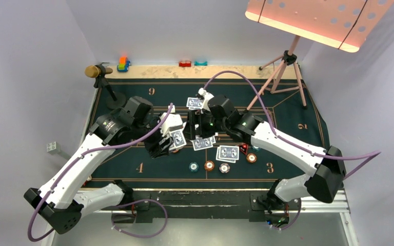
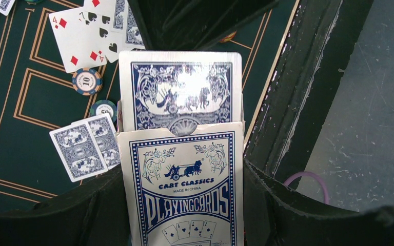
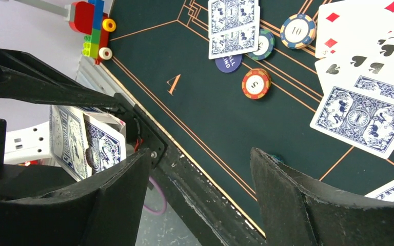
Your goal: Distribute texas hold em gaming equipment
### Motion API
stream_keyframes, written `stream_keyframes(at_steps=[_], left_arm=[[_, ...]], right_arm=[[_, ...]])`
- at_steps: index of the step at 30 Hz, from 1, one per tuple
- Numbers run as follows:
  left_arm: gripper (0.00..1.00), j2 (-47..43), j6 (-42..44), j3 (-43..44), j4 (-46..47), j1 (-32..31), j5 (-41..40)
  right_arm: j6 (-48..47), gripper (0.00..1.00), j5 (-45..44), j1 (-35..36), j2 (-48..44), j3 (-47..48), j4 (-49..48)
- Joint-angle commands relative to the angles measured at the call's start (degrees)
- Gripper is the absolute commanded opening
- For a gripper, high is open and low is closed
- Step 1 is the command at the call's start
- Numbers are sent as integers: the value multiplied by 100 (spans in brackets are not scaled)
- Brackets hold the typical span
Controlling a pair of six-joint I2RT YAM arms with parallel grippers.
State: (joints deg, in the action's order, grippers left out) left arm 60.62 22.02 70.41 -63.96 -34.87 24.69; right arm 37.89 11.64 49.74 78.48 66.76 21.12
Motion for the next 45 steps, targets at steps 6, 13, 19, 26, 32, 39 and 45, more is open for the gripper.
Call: stream_keyframes(at_steps=[6, 13, 19, 26, 32, 39, 45], left_arm=[[0, -7, 17, 184, 195, 17, 69], [0, -7, 28, 166, 188, 19, 90], [0, -67, 35, 165, 175, 18, 100], [0, -35, -4, 287, 166, 17, 229], [0, 7, -9, 372, 126, 17, 233], [0, 36, -22, 372, 230, 17, 196], [0, 104, -21, 386, 259, 21, 150]], right_arm=[[-71, 75, -543, 411, 309, 702, 323], [-100, 78, -737, 341, 204, 793, 660], [176, 80, -47, -459, -661, 83, 139], [1861, 89, 2522, -713, -664, -1580, -4035], [2448, 91, 3242, -457, 233, -1353, -5381], [2601, 85, 3345, -316, 584, -1211, -5578], [2823, 63, 3409, -289, 821, -1219, -5758]])
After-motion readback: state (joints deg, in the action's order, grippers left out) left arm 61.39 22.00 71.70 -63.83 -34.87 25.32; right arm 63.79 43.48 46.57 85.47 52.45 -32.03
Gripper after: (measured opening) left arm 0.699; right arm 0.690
